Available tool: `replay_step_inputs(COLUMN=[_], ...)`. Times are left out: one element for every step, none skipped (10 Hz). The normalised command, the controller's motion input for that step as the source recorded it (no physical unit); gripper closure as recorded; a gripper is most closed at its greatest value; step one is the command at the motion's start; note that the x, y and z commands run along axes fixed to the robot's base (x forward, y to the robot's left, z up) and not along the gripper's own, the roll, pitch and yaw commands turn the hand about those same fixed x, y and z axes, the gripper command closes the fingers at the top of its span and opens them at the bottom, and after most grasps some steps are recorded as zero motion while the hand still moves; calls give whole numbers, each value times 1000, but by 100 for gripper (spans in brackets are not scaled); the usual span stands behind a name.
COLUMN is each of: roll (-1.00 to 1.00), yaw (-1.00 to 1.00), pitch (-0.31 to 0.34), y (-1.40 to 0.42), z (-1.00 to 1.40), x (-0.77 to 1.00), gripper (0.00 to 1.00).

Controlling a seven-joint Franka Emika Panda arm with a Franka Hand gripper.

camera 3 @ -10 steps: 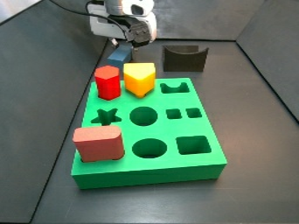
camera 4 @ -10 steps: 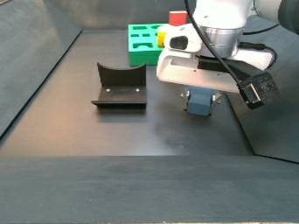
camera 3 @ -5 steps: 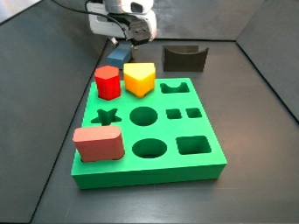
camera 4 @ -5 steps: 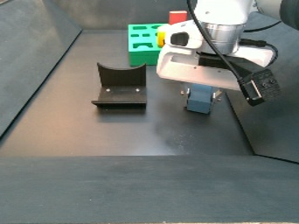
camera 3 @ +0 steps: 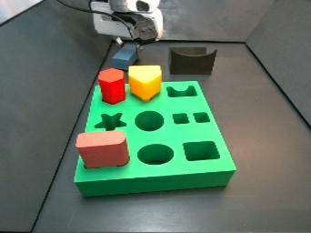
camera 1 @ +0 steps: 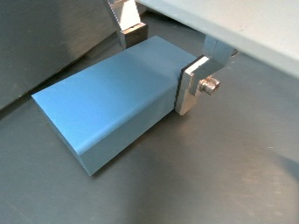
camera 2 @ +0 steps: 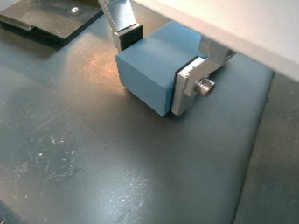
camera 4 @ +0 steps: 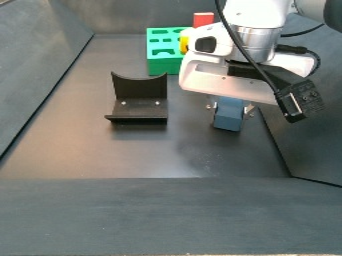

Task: Pick up the rectangle object. Move up. Place the rectangle object on the fixture. Regrasp the rectangle object. Move to above the board. Insert the rectangle object.
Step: Move up, then place the rectangle object on the fixture.

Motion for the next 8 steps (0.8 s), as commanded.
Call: replay_step_inputs(roll=[-5,1,14,27,38,49,0,8], yaw=[-28,-32,-34,-32,-32,-31,0,2], pitch=[8,9,10,30,46,56,0,-7], y=[-13,-13,-2,5,11,13,0,1], z=[833,763,655,483,346,210,1000,1000], x=[-52,-74,-64,-42,-28,-26,0,4], gripper=[100,100,100,100,100,100,100,100])
